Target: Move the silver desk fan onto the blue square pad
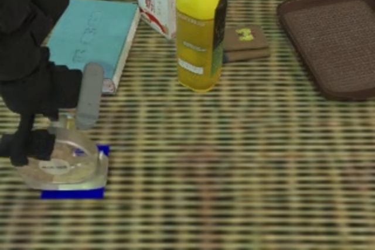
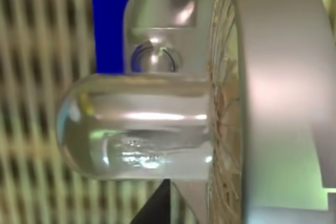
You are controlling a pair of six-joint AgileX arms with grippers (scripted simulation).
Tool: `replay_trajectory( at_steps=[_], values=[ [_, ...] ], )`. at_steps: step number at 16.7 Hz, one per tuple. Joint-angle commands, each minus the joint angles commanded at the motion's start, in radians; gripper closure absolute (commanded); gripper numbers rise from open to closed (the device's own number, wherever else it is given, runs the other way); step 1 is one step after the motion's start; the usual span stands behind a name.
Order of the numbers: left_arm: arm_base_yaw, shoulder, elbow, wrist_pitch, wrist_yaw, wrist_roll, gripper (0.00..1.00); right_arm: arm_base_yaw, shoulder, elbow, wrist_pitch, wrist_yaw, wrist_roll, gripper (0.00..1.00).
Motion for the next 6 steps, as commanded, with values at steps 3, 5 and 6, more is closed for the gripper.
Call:
replay_trajectory(
  at_steps=[3, 5, 6],
  values=[
    [0.0, 0.0, 0.0, 0.0, 0.0, 0.0, 0.0, 0.0, 0.0, 0.0, 0.0, 0.0, 0.0, 0.0],
    [0.0, 0.0, 0.0, 0.0, 0.0, 0.0, 0.0, 0.0, 0.0, 0.0, 0.0, 0.0, 0.0, 0.0],
    [0.0, 0.0, 0.0, 0.0, 0.0, 0.0, 0.0, 0.0, 0.0, 0.0, 0.0, 0.0, 0.0, 0.0]
  ],
)
